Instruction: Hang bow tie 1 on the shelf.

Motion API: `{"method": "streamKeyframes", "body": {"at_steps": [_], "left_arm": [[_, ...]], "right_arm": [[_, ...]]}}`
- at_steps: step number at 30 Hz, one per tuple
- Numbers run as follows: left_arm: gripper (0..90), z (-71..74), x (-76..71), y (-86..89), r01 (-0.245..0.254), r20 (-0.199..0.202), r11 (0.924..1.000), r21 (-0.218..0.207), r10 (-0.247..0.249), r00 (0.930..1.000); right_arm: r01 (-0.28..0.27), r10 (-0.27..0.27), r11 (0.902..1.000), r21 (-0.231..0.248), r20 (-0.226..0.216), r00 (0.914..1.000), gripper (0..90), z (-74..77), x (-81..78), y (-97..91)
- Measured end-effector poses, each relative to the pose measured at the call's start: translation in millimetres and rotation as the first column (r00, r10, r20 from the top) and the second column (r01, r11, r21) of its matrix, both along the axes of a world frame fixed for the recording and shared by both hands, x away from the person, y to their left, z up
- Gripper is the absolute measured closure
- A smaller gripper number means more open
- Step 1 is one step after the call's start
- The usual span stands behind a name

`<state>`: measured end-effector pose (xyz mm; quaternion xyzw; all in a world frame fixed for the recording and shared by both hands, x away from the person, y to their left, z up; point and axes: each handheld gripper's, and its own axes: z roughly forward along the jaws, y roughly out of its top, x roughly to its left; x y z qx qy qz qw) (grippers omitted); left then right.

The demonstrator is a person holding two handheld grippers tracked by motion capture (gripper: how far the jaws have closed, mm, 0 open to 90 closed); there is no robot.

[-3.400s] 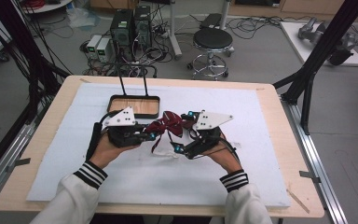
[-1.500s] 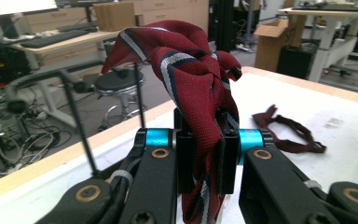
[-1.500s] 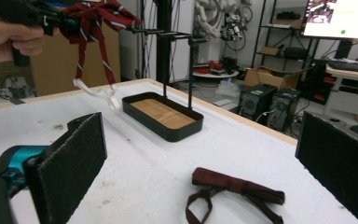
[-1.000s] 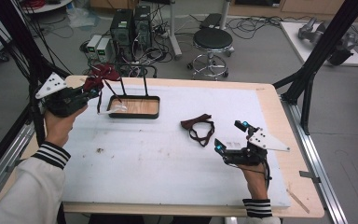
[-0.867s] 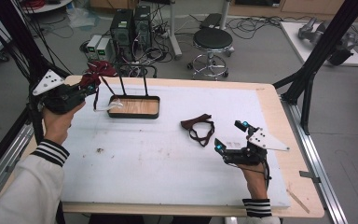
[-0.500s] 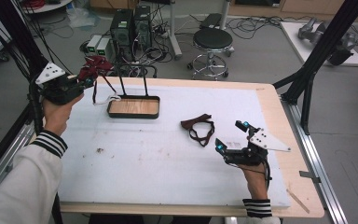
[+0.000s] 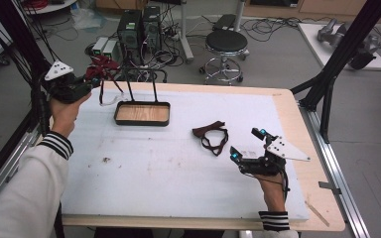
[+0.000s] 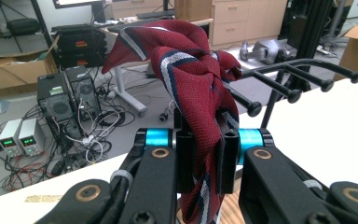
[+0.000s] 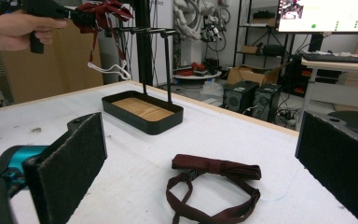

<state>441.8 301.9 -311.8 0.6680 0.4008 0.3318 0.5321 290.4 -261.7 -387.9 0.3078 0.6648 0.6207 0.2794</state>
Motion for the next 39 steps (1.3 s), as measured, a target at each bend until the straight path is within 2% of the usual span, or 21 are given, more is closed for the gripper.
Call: {"method": "streamKeyframes", "body": {"at_steps": [6,10,20,28,29,32,39], "left_arm": [[82.2,-2.7,2.8,2.2,-0.020,-0.009,0.9998,0.006,0.020,0.9998],[82.1,-6.0,4.3,2.1,-0.042,-0.020,0.9991,-0.011,0.042,0.9989],[82.1,-23.9,6.5,3.0,-0.075,-0.060,0.9972,0.002,0.075,0.9954],[82.1,-30.3,7.0,2.1,-0.085,-0.081,0.9962,0.017,0.086,0.9929],[82.1,-31.6,7.2,1.6,-0.085,-0.088,0.9960,0.026,0.087,0.9923],[82.2,-37.2,7.0,1.3,-0.096,-0.107,0.9943,0.046,0.100,0.9892],[82.2,-51.5,6.6,3.3,-0.113,-0.151,0.9915,0.064,0.122,0.9811]], "right_arm": [[0.001,-0.001,1.0000,0.002,0.003,1.0000,1.0,0.0,0.4,-1.4],[-0.001,0.001,1.0000,0.000,0.004,1.0000,1.0,-0.2,0.5,-1.6],[-0.001,0.001,1.0000,0.002,-0.003,1.0000,1.0,-1.0,0.4,-2.3],[-0.001,0.001,1.0000,0.002,0.007,1.0000,1.0,-0.9,0.9,-2.8],[-0.003,0.003,1.0000,0.006,-0.005,1.0000,1.0,-0.9,0.2,-2.5],[-0.003,0.003,1.0000,0.001,-0.003,1.0000,1.0,-1.8,0.8,-2.7],[-0.007,0.007,1.0000,0.002,-0.008,0.9999,1.0,-3.3,1.2,-2.5]]}}
